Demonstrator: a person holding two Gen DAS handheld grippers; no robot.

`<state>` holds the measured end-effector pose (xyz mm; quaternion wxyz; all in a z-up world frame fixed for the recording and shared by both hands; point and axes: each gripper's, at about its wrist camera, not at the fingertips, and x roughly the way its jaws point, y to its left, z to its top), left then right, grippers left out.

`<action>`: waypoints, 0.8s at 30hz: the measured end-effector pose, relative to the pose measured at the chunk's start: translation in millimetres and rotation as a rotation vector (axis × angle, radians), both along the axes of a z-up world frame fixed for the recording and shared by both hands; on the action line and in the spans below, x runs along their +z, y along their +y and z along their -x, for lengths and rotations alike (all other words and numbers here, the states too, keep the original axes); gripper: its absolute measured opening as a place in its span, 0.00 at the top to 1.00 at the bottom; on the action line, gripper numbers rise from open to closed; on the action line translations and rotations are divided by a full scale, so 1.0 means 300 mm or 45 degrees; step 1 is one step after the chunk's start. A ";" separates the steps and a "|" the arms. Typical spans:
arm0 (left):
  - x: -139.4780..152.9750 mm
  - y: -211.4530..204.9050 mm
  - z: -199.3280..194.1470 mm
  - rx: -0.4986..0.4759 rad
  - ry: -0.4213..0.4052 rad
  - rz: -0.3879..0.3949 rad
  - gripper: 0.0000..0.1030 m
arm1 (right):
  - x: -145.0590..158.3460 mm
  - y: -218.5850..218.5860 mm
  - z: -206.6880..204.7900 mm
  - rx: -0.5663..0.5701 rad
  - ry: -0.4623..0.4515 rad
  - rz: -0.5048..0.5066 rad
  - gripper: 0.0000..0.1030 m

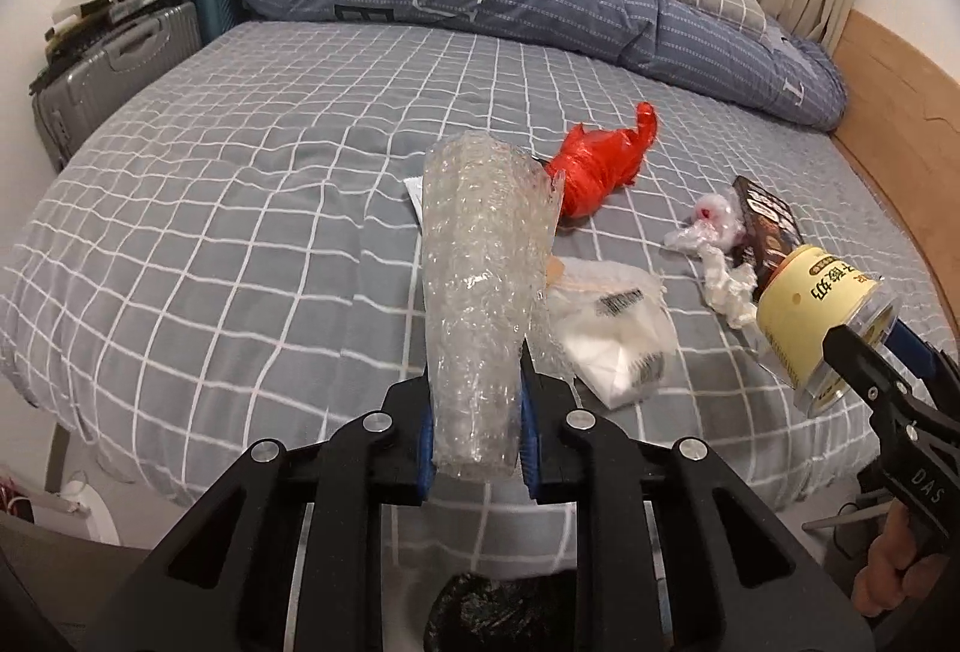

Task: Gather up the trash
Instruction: 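Carry the bubble wrap and yellow cup with both tools over the black bin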

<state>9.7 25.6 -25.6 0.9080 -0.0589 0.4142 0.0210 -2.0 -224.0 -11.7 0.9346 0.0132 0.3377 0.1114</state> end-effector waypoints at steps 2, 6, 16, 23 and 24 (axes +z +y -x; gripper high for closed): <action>0.006 -0.006 0.028 -0.001 0.003 0.013 0.80 | 0.019 -0.008 0.031 -0.009 -0.006 -0.003 0.19; 0.018 -0.017 0.073 -0.007 0.014 0.043 0.80 | 0.054 -0.017 0.080 -0.019 -0.001 -0.010 0.19; 0.028 -0.064 0.236 -0.013 0.004 0.043 0.80 | 0.077 -0.049 0.228 -0.035 0.027 -0.024 0.19; -0.008 -0.081 0.334 0.000 0.027 0.026 0.80 | 0.049 -0.046 0.326 -0.037 0.053 -0.011 0.19; -0.015 -0.085 0.346 0.001 0.032 0.020 0.80 | 0.047 -0.044 0.332 -0.037 0.056 -0.009 0.19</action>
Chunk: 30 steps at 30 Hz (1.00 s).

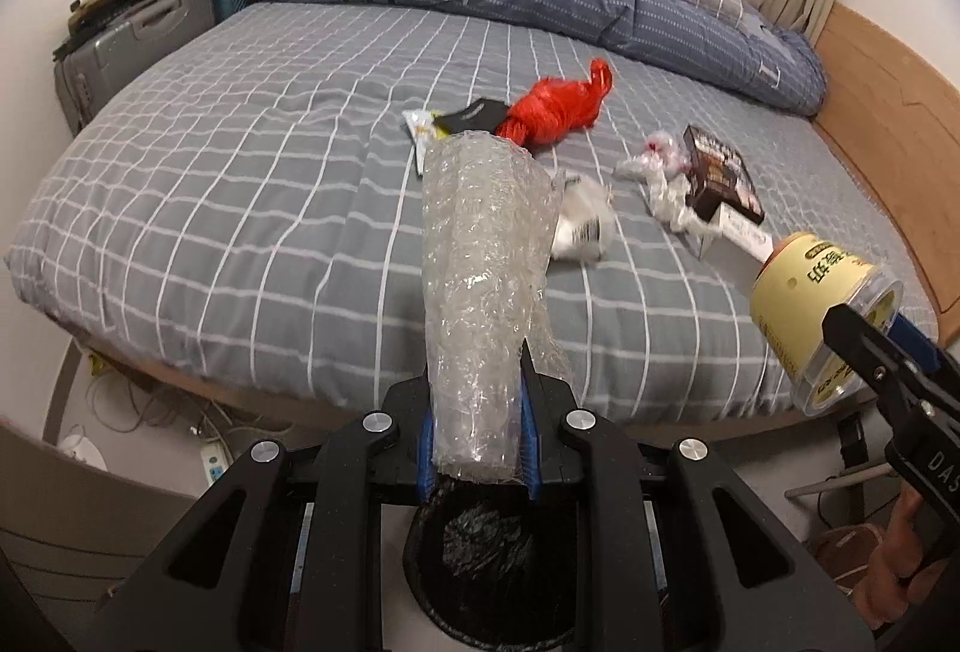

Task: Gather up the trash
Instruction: 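Carry the bubble wrap and yellow cup with both tools over the black bin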

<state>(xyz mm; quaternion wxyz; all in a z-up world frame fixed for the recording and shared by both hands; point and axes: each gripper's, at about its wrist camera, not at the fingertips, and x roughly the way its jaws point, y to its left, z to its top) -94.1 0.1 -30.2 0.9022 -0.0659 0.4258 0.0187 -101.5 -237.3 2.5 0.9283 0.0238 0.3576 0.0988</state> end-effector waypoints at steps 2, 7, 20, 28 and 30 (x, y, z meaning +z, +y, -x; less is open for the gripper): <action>-0.012 -0.007 0.022 -0.003 0.007 -0.011 0.80 | -0.009 0.001 0.024 0.001 0.009 0.004 0.19; -0.041 -0.018 0.067 0.000 0.030 -0.035 0.80 | -0.036 0.002 0.066 0.007 0.037 0.008 0.19; -0.161 -0.039 0.170 -0.008 0.127 -0.025 0.80 | -0.161 0.006 0.134 0.015 0.139 0.005 0.19; -0.280 -0.066 0.201 -0.045 0.214 0.011 0.80 | -0.301 0.016 0.146 0.017 0.234 0.032 0.19; -0.318 -0.069 0.199 -0.048 0.241 0.007 0.80 | -0.334 0.016 0.141 0.019 0.259 0.033 0.19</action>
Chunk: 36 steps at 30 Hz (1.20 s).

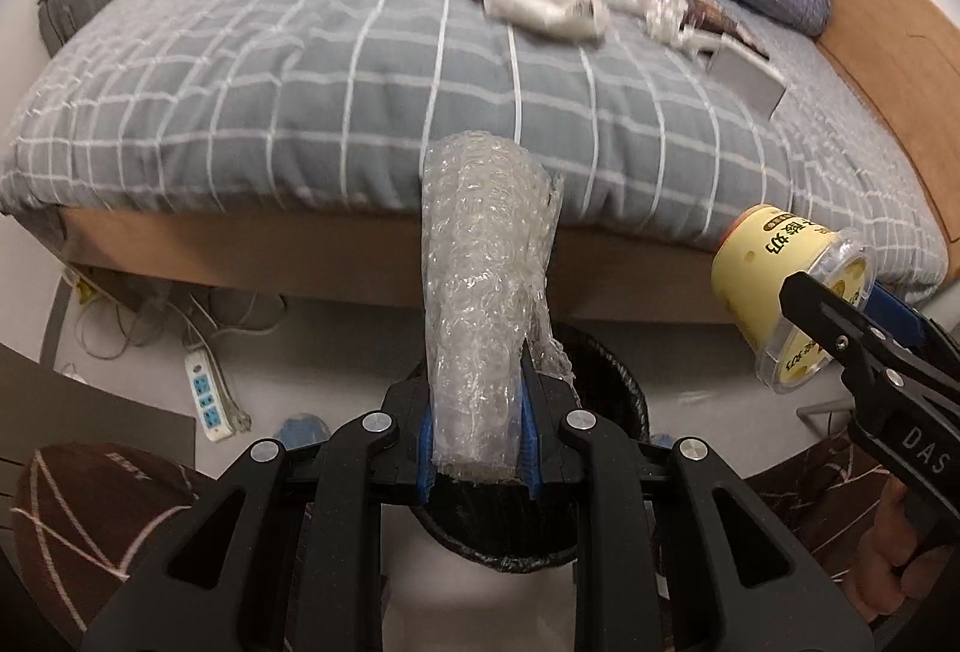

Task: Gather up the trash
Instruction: 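Carry the bubble wrap and yellow cup with both tools over the black bin, then open the right tool to drop the cup while the left tool drops the bubble wrap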

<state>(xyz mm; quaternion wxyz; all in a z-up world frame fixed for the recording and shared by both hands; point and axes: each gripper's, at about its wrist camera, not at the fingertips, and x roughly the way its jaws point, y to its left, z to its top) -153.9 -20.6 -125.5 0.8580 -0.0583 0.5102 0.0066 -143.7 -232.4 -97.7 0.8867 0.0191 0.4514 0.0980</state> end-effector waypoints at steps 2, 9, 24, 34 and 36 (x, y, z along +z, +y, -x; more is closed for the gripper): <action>-0.037 -0.001 -0.004 0.001 0.025 -0.007 0.80 | -0.036 0.000 -0.005 -0.003 0.028 0.004 0.19; -0.176 0.024 -0.047 0.015 0.141 0.008 0.80 | -0.194 0.008 -0.035 -0.005 0.148 0.028 0.19; -0.360 0.088 -0.112 0.035 0.272 -0.030 0.80 | -0.426 0.091 -0.131 0.031 0.351 0.042 0.19; -0.362 0.160 -0.091 0.081 0.287 -0.027 0.80 | -0.452 0.162 -0.145 0.102 0.375 0.033 0.17; -0.362 0.142 -0.096 0.064 0.287 -0.030 0.80 | -0.456 0.151 -0.143 0.099 0.376 0.037 0.11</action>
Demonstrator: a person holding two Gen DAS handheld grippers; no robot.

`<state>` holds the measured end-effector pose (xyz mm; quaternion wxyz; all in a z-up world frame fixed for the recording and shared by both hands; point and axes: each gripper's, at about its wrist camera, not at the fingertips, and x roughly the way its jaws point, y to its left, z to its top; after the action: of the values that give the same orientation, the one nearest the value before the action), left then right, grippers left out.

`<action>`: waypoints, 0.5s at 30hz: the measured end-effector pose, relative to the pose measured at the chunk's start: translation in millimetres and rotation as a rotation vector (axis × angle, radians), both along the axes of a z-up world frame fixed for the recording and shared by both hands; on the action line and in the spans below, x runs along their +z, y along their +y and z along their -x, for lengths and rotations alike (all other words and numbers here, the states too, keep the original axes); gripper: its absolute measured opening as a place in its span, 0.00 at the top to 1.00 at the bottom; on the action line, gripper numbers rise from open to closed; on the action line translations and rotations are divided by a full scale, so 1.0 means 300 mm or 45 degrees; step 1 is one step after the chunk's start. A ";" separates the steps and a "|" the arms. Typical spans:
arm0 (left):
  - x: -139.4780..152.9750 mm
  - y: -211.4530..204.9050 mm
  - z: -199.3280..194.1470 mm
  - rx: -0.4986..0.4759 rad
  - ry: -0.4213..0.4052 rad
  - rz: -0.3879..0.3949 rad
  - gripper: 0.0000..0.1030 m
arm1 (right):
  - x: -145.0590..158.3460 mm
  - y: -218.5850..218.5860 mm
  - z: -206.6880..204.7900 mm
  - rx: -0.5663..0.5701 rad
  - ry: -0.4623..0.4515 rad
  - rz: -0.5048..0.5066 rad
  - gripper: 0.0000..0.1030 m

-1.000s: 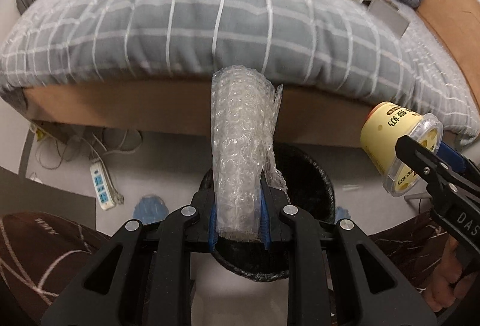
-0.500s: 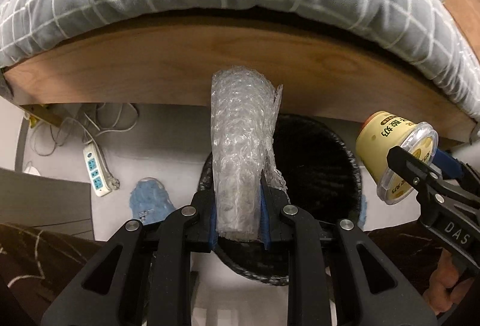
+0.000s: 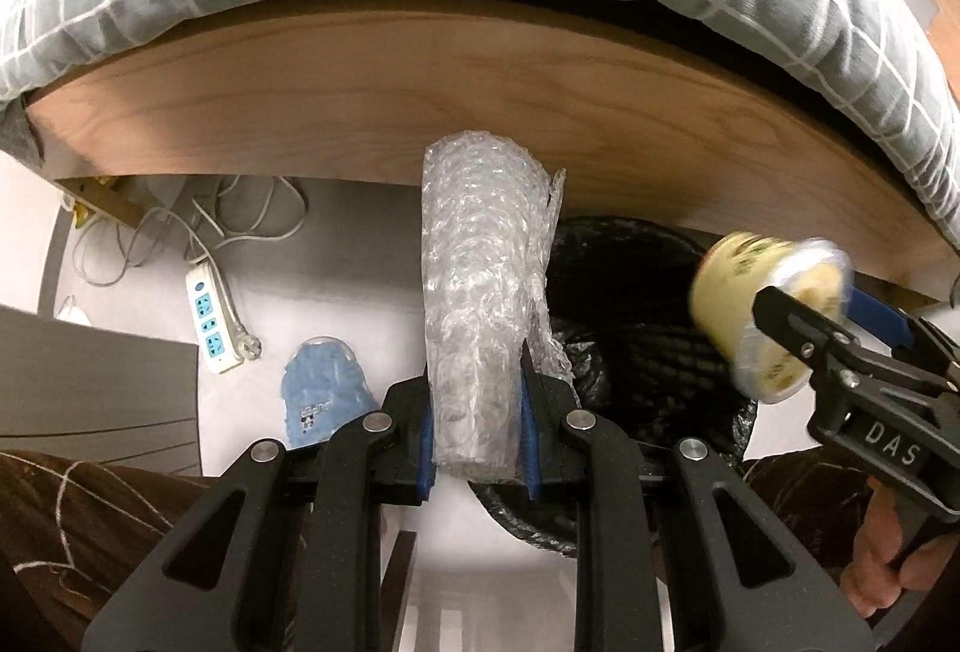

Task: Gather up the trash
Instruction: 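Open the right tool to drop the cup while the left tool drops the bubble wrap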

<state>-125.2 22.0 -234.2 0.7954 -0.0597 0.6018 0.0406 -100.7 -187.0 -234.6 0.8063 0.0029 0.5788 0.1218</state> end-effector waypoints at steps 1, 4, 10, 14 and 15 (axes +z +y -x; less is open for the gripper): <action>-0.014 -0.003 -0.005 -0.006 -0.002 0.001 0.80 | -0.003 -0.008 -0.008 -0.005 -0.004 0.005 0.08; -0.026 -0.049 -0.014 -0.052 0.003 -0.008 0.80 | -0.017 -0.041 0.002 -0.016 0.004 0.005 0.07; -0.045 -0.152 -0.031 -0.129 0.012 0.000 0.80 | -0.025 -0.108 0.022 -0.053 0.000 0.040 0.07; -0.059 -0.213 -0.048 -0.159 0.022 0.034 0.80 | -0.028 -0.195 0.037 -0.105 -0.005 0.061 0.07; -0.063 -0.237 -0.052 -0.173 0.022 0.043 0.80 | -0.029 -0.212 0.041 -0.118 -0.007 0.066 0.07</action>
<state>-109.6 -49.0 -253.0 0.7900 -0.0318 0.6118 -0.0232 -112.9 -250.7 -243.2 0.8124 0.0086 0.5789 0.0694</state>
